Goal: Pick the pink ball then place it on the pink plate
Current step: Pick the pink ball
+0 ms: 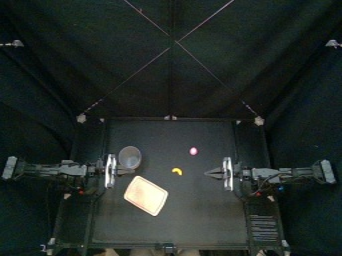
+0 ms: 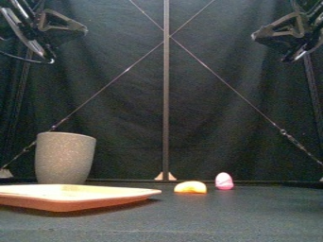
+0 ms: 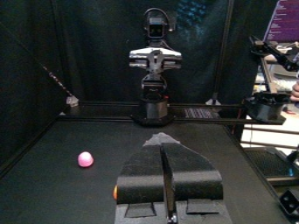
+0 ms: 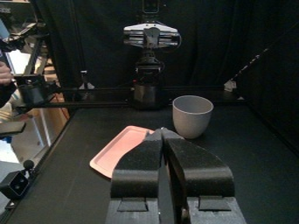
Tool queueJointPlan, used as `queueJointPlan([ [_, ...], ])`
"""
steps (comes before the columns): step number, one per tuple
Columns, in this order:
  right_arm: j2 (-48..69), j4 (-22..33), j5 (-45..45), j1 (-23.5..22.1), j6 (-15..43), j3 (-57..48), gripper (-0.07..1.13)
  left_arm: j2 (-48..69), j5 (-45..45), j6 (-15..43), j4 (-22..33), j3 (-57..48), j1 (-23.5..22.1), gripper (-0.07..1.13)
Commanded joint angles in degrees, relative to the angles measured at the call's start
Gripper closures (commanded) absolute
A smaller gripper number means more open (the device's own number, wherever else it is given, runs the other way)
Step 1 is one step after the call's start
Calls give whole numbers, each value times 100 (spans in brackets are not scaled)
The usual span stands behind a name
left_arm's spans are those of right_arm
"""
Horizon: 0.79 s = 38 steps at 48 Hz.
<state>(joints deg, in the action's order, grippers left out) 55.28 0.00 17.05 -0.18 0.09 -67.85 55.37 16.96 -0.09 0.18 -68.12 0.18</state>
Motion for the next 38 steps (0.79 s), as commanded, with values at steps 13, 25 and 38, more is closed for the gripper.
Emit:
queueJointPlan([
  [13, -1538, -26, 18, -1925, 79, 132, 66, -62, 79, 9, 0, 35, -9, 100],
  [25, -3129, -202, 70, -2619, 114, 501, 1, -62, 79, 35, -9, 18, 0, 100],
  [38, -4764, -53, 35, -3032, 35, 1222, 0, -70, 97, 35, -26, 9, 9, 100],
])
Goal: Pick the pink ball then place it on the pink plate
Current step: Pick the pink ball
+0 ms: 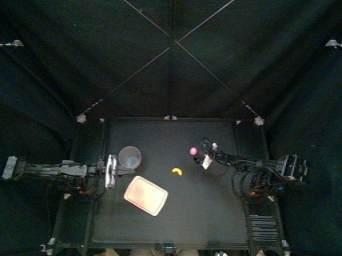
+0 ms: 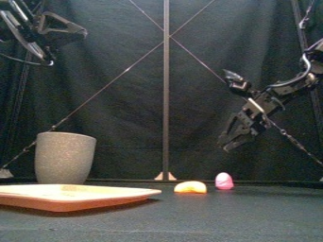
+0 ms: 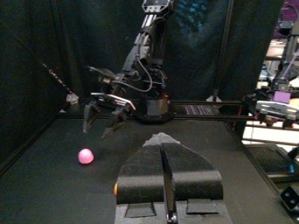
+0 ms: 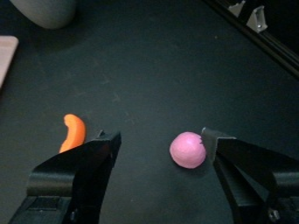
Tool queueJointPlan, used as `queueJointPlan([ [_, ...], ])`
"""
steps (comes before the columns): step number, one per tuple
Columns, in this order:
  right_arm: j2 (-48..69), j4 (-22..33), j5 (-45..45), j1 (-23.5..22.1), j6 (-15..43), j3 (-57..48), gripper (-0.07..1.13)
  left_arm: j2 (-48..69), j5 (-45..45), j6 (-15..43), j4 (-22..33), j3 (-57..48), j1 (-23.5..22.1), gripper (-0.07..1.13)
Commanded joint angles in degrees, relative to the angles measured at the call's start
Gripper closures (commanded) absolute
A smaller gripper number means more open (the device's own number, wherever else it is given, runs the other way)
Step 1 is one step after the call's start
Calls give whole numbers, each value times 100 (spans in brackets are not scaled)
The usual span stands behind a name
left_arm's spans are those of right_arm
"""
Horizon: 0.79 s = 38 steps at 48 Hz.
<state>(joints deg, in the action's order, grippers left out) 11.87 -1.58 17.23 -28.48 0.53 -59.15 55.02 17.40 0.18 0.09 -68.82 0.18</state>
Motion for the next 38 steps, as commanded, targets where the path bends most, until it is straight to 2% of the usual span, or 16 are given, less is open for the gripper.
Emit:
queueJointPlan([
  [1, -519, 158, 9, -264, -26, 396, 0, -26, 53, 9, -18, 79, 9, 100],
  [8, -1037, 466, -62, -545, 62, 624, 0, -26, 53, 9, -18, 53, 9, 100],
  [24, -1538, 624, -615, -580, 44, 879, 3, -26, 53, 9, -18, 26, 18, 100],
  [29, -1494, 615, -677, -571, 53, 861, 9, -26, 53, 9, -18, 0, 9, 100],
  [38, -1468, 598, -668, -536, 62, 896, 30, -18, 62, 9, -9, -62, 9, 100],
])
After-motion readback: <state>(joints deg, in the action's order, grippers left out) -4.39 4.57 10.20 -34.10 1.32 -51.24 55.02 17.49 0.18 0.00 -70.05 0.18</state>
